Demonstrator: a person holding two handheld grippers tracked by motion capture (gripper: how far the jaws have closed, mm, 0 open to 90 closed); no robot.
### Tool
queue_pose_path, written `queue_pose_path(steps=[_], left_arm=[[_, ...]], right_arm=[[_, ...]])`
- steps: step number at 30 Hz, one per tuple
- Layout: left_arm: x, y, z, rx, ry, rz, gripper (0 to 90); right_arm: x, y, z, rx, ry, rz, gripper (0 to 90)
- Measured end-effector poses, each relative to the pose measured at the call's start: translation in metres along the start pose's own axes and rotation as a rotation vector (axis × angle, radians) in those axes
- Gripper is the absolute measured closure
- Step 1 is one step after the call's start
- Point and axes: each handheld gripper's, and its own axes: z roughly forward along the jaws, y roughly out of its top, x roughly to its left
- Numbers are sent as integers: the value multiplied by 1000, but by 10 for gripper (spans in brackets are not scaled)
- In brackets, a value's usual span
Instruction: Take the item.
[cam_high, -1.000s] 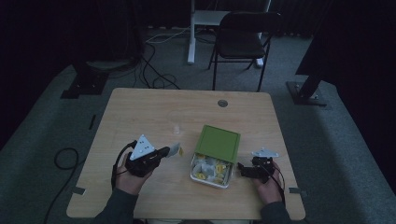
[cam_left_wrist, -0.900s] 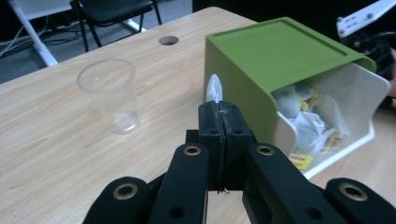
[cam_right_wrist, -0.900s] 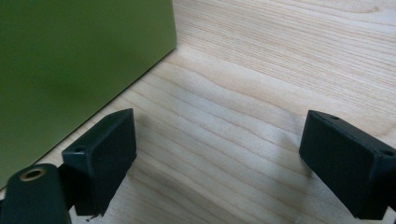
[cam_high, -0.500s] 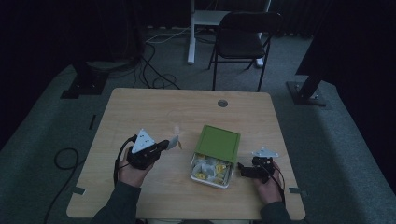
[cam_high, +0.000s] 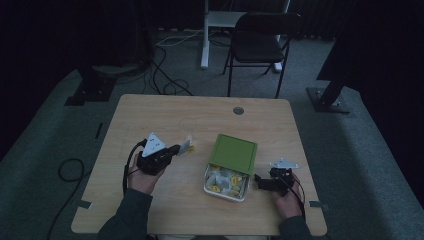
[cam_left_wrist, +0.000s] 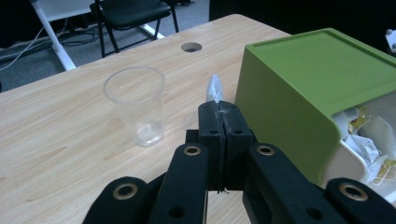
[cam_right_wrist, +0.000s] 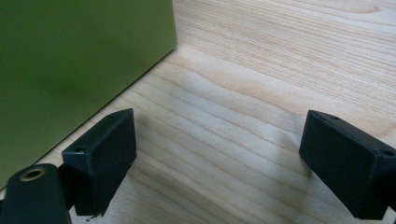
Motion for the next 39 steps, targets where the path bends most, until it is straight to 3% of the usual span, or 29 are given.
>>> queue_pose_path(steps=[19, 39], left_arm=[[16, 1, 15, 11, 36, -24, 900], [23, 16, 25, 12, 69, -6, 900]], right_arm=[[0, 0, 0, 1, 0, 0, 106], [0, 0, 0, 0, -1, -1, 106]])
